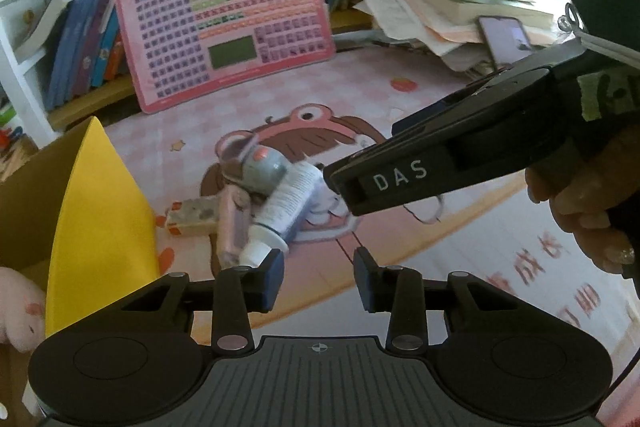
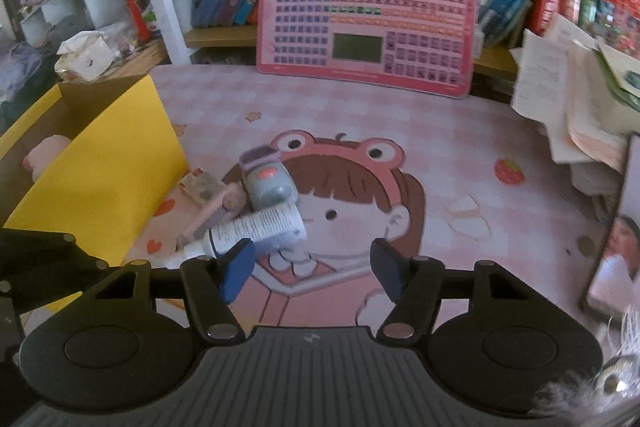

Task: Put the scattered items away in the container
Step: 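Close the right tool on the grey-pink gadget while the left tool lowers onto the white tube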

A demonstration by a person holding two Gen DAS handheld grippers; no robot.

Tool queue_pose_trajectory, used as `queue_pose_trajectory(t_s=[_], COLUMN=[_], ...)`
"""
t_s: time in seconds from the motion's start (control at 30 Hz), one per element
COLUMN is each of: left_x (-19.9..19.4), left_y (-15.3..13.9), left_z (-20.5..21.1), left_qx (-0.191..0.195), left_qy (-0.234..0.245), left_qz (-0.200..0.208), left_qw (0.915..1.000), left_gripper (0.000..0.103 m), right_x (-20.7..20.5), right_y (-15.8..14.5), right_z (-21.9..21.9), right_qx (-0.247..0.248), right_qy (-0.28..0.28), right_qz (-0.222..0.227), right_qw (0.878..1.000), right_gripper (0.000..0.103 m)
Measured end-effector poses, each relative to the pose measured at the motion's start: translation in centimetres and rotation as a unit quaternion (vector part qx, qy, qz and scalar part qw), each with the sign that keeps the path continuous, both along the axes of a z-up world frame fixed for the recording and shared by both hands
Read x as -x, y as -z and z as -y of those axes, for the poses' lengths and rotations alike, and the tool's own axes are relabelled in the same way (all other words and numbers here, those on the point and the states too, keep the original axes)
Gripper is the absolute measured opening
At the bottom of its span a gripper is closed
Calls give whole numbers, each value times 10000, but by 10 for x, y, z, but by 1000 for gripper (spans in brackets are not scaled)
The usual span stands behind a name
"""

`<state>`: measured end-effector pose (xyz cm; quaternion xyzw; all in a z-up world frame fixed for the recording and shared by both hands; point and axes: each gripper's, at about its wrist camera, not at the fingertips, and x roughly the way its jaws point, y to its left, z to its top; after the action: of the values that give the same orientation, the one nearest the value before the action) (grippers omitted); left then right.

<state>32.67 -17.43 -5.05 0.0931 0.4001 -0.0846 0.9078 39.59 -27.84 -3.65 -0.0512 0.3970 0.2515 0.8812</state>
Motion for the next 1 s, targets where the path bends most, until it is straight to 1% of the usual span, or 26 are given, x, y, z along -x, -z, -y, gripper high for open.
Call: queue_pose_trajectory(t_s=[0.2,0.37,0.5,0.6,0.7,0.8,0.9,1.0], left_x=[-26,-38,-45,-50,-51,-48,-46,-45], left_y=[10,18,22,24,26,25,25,27], left_z=[8,10,7,4,0,-1,1,3], left_qx=[-127,-310,-365,-352,-337,-246,-170,-265], left_qy=[-354,-433,-485,-495,-434,-318,-176,-86], left_qz=[1,33,40,17,11,7,-7,-3], left_qw=[9993,9986,9982,9981,9985,9992,9997,9996], left_gripper=[37,37,37,37,37,35,36,36], right_x=[-38,-59,-68,-76,-82,-80,-82,-83], right_y=[6,17,25,30,33,31,32,33], right_z=[-21,-47,-64,-71,-69,-59,-37,-22], right_qx=[59,246,502,638,453,551,500,481], right_qy=[-514,-999,-1220,-1229,-1249,-1112,-914,-770], right_qz=[-40,-212,-268,-320,-523,-498,-591,-637], right_qw=[9987,9945,9909,9898,9898,9910,9928,9938], right_gripper=[62,60,56,49,39,39,39,39])
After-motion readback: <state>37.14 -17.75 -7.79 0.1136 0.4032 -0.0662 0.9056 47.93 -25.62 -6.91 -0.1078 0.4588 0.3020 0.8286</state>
